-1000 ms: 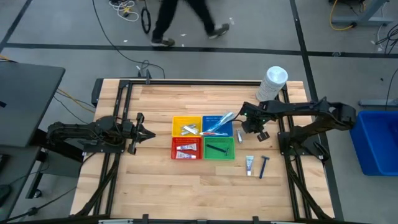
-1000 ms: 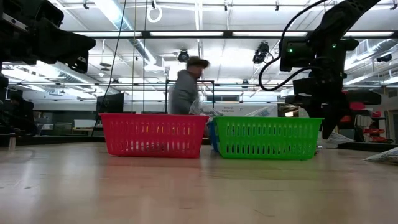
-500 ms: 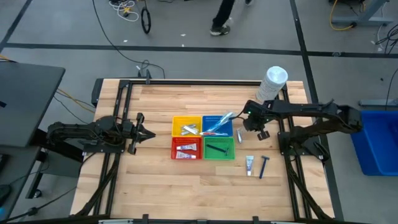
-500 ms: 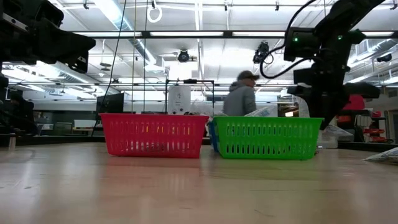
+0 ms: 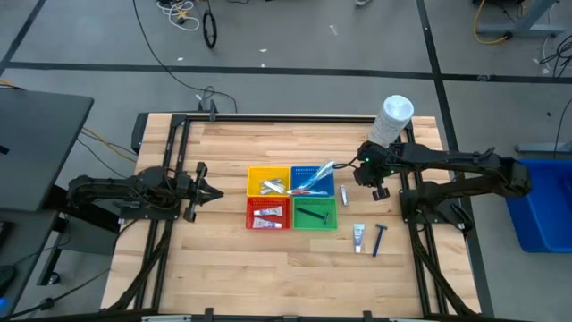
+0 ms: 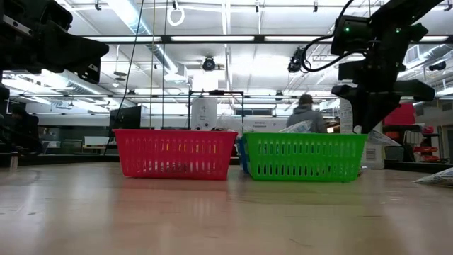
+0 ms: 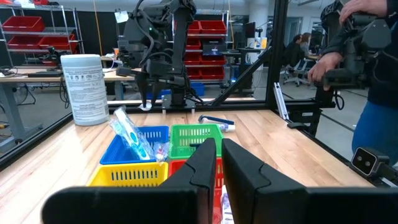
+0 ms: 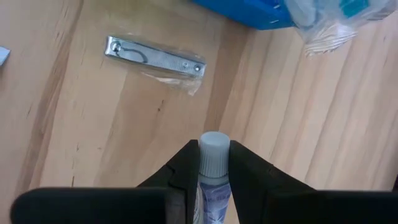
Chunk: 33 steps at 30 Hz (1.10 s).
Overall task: Pick & Place Travel size toiletries
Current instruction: Put the middle right toothpaste into the red bin
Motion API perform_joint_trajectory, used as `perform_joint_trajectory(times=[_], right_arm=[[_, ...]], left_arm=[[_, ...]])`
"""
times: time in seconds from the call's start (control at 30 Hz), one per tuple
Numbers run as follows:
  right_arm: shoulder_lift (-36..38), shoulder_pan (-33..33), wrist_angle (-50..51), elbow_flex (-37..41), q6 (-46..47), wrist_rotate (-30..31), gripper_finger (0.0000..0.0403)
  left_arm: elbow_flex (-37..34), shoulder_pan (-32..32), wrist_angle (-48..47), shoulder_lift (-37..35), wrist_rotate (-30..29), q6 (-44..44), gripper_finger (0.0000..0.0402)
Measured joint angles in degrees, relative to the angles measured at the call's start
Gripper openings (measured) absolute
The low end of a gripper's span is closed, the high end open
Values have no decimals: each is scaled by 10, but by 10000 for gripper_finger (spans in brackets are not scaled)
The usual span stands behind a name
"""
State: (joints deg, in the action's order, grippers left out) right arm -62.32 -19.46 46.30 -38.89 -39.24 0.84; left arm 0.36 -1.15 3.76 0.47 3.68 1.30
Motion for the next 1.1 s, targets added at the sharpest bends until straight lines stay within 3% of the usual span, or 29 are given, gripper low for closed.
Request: perform_joint_trajectory(times=[0.2, 0.47, 0.6, 1.1], right_arm=[[1, 1, -2, 0, 3, -15, 80], [1, 28, -34, 0, 125, -75, 80], [1, 47, -47, 0, 177, -76, 79], [7, 109, -81, -12, 239, -76, 79]], left_arm=[[0, 0, 0, 0, 0, 0, 32], [0, 0, 0, 0, 0, 0, 32], [0, 0, 0, 0, 0, 0, 32], [0, 0, 0, 0, 0, 0, 32]])
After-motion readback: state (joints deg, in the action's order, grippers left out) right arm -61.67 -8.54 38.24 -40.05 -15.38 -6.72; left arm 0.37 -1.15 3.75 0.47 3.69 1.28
